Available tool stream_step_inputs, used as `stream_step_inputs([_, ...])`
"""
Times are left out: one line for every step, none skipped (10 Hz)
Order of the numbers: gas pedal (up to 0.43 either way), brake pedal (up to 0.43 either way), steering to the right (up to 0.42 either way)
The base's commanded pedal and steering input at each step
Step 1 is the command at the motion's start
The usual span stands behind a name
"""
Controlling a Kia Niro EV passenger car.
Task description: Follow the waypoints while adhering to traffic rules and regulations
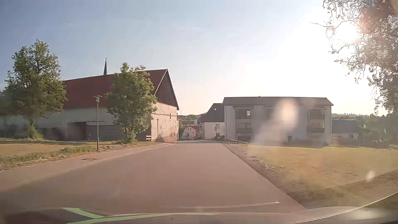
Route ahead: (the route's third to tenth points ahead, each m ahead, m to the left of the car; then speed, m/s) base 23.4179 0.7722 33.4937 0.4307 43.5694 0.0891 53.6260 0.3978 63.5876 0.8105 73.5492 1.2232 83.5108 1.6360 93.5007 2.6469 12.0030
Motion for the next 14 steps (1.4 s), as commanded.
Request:
stream_step_inputs([0.0, 0.0, 0.015])
stream_step_inputs([0.0, 0.0, 0.015])
stream_step_inputs([0.0, 0.0, 0.015])
stream_step_inputs([0.0, 0.0, 0.014])
stream_step_inputs([0.0, 0.0, 0.014])
stream_step_inputs([0.0, 0.0, 0.013])
stream_step_inputs([0.0, 0.0, 0.013])
stream_step_inputs([0.0, 0.0, 0.012])
stream_step_inputs([0.0, 0.0, 0.011])
stream_step_inputs([0.0, 0.0, 0.01])
stream_step_inputs([0.0, 0.0, 0.01])
stream_step_inputs([0.0, 0.0, 0.01])
stream_step_inputs([0.0, 0.0, 0.01])
stream_step_inputs([0.0, 0.0, 0.009])
